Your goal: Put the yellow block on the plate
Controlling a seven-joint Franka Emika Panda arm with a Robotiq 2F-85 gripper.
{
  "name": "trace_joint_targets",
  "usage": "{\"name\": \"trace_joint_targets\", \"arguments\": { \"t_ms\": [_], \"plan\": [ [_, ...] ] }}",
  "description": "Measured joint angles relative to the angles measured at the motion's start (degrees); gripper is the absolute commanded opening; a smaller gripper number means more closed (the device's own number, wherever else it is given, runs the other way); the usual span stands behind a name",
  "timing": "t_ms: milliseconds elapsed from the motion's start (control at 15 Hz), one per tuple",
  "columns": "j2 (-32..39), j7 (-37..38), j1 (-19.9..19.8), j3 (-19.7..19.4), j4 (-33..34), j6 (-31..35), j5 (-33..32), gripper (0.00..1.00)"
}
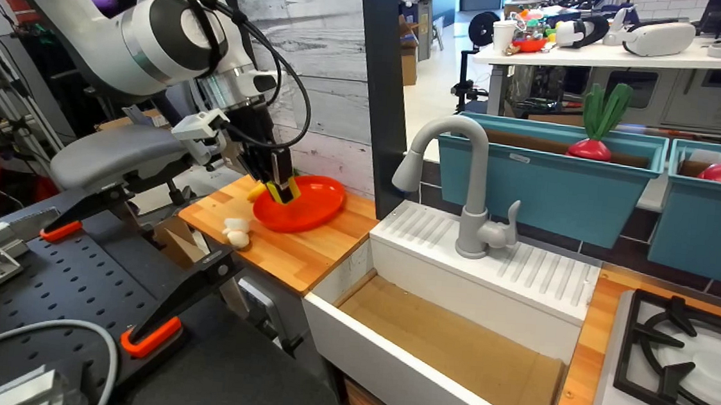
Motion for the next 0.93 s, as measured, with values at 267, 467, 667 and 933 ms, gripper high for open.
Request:
{"name": "trace_joint_targets", "arguments": {
  "t_ms": [267, 467, 667, 933],
  "plan": [
    [3.0, 0.8, -1.0, 0.0, 2.7, 0.0, 0.2, 0.08],
    [4.7, 1.2, -1.3, 0.0, 5.0, 0.0, 0.2, 0.08],
    [6.4, 1.6, -1.3, 0.0, 7.2, -0.1, 0.3, 0.57],
    [7.9, 2.5, -1.3, 0.0, 9.3, -0.2, 0.3, 0.85]
  ]
}}
